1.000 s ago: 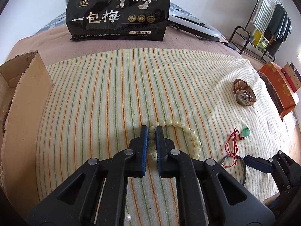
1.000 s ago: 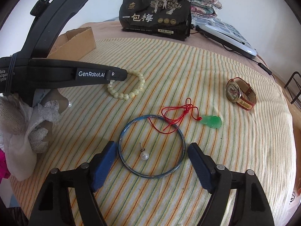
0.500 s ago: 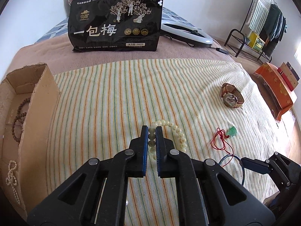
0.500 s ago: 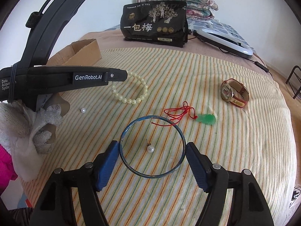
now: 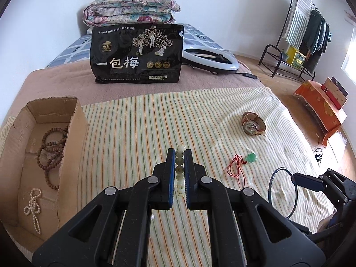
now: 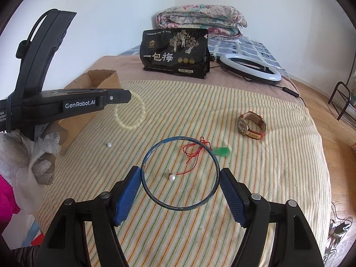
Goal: Organize jewelry
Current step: 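Carry the cream bracelet with left tool while right carries the blue bangle to the box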
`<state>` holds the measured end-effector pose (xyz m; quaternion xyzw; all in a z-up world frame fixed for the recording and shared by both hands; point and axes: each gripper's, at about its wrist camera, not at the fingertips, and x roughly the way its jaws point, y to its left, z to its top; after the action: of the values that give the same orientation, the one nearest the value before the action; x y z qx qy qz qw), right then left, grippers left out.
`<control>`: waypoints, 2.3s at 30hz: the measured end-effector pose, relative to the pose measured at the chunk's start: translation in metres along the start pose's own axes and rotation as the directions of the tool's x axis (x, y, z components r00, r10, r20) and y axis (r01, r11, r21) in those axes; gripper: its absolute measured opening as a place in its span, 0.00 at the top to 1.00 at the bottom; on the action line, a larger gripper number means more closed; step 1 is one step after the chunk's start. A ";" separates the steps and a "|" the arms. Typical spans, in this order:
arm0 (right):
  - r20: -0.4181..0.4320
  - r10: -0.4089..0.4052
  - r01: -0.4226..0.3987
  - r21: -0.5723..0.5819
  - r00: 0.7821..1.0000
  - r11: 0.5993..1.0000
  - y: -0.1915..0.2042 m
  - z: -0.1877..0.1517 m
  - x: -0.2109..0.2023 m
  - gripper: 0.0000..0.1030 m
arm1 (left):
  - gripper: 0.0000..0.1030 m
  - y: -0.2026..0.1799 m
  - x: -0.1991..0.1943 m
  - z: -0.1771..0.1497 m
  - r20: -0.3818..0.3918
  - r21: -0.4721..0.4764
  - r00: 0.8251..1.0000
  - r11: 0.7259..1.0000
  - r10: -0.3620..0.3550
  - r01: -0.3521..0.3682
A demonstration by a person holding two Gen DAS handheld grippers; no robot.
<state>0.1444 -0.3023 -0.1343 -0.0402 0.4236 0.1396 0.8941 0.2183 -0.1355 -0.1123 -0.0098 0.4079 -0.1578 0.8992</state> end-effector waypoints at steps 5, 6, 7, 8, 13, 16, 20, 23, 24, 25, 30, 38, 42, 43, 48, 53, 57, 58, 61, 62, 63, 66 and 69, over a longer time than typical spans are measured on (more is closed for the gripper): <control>0.029 -0.008 0.008 -0.002 1.000 1.000 0.002 0.007 -0.018 0.28 | 0.95 0.001 -0.030 0.003 0.043 0.003 0.999 1.000 -0.007 0.007; 0.034 -0.009 0.009 -0.004 0.999 1.000 0.003 0.007 -0.022 0.28 | 0.95 0.001 -0.035 0.004 0.052 0.003 0.999 1.000 -0.009 0.009; 0.041 -0.011 0.011 -0.006 0.999 1.000 0.004 0.009 -0.025 0.28 | 0.95 0.002 -0.041 0.005 0.060 0.003 0.998 1.000 -0.011 0.010; 0.047 -0.011 0.012 -0.007 0.999 1.000 0.006 0.010 -0.029 0.28 | 0.95 0.003 -0.046 0.006 0.068 0.004 0.998 1.000 -0.011 0.011; 0.072 -0.011 0.012 -0.016 0.997 1.000 0.012 0.017 -0.043 0.28 | 0.95 0.007 -0.073 0.008 0.105 0.000 0.994 1.000 -0.016 0.016; 0.086 -0.008 0.010 -0.026 0.996 1.000 0.018 0.022 -0.049 0.28 | 0.95 0.011 -0.088 0.007 0.127 0.000 0.992 1.000 -0.014 0.014; 0.103 -0.001 0.005 -0.041 0.995 0.999 0.028 0.032 -0.055 0.28 | 0.95 0.020 -0.106 0.007 0.151 -0.004 0.988 1.000 -0.004 0.005; 0.115 0.010 -0.003 -0.054 0.993 0.999 0.037 0.040 -0.057 0.28 | 0.95 0.028 -0.119 0.005 0.168 -0.007 0.986 1.000 0.005 -0.004; 0.119 0.012 -0.005 -0.060 0.993 0.998 0.041 0.042 -0.058 0.28 | 0.95 0.032 -0.123 0.005 0.174 -0.010 0.985 1.000 0.010 -0.009; 0.122 0.016 -0.008 -0.066 0.992 0.998 0.045 0.045 -0.059 0.28 | 0.95 0.036 -0.126 0.005 0.178 -0.013 0.984 1.000 0.015 -0.013; 0.130 0.036 -0.024 -0.091 0.991 0.996 0.063 0.057 -0.056 0.28 | 0.95 0.059 -0.146 0.001 0.199 -0.031 0.979 0.999 0.040 -0.035; 0.135 0.072 -0.055 -0.124 0.988 0.991 0.093 0.078 -0.049 0.28 | 0.95 0.106 -0.170 -0.005 0.218 -0.078 0.970 0.993 0.107 -0.092; 0.134 0.087 -0.067 -0.145 0.987 0.987 0.107 0.090 -0.044 0.28 | 0.95 0.130 -0.177 -0.011 0.220 -0.103 0.966 0.988 0.137 -0.117; 0.134 0.092 -0.072 -0.149 0.987 0.986 0.111 0.094 -0.043 0.28 | 0.95 0.136 -0.179 -0.013 0.220 -0.109 0.965 0.986 0.145 -0.124; 0.131 0.127 -0.104 -0.170 0.983 0.980 0.133 0.112 -0.034 0.28 | 0.95 0.161 -0.179 -0.019 0.212 -0.141 0.962 0.979 0.175 -0.146; 0.117 0.145 -0.117 -0.220 0.982 0.968 0.163 0.127 -0.021 0.28 | 0.95 0.181 -0.177 -0.026 0.198 -0.168 0.961 0.972 0.195 -0.163; 0.103 0.164 -0.134 -0.249 0.981 0.959 0.182 0.138 -0.009 0.28 | 0.95 0.196 -0.173 -0.032 0.187 -0.189 0.961 0.967 0.204 -0.169; 0.102 0.168 -0.138 -0.253 0.980 0.958 0.187 0.140 -0.006 0.28 | 0.95 0.198 -0.172 -0.033 0.184 -0.195 0.961 0.966 0.205 -0.169; 0.094 0.178 -0.149 -0.260 0.979 0.954 0.199 0.145 0.005 0.28 | 0.95 0.205 -0.167 -0.037 0.172 -0.205 0.963 0.964 0.206 -0.169; 0.090 0.181 -0.153 -0.259 0.979 0.954 0.202 0.147 0.010 0.28 | 0.95 0.207 -0.165 -0.039 0.168 -0.208 0.964 0.964 0.205 -0.169; 0.084 0.187 -0.160 -0.256 0.979 0.953 0.205 0.149 0.014 0.28 | 0.95 0.210 -0.164 -0.040 0.164 -0.211 0.965 0.963 0.204 -0.168; 0.063 0.203 -0.182 -0.242 0.977 0.953 0.212 0.152 0.030 0.28 | 0.95 0.214 -0.159 -0.043 0.150 -0.215 0.967 0.962 0.204 -0.169; 0.045 0.211 -0.196 -0.226 0.976 0.954 0.216 0.154 0.046 0.28 | 0.95 0.218 -0.155 -0.047 0.139 -0.223 0.970 0.961 0.198 -0.164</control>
<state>0.2259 -0.0560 -0.0609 -0.0905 0.3766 0.2784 0.8789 0.1487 0.1220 -0.0623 -0.0799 0.3477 -0.0292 0.9337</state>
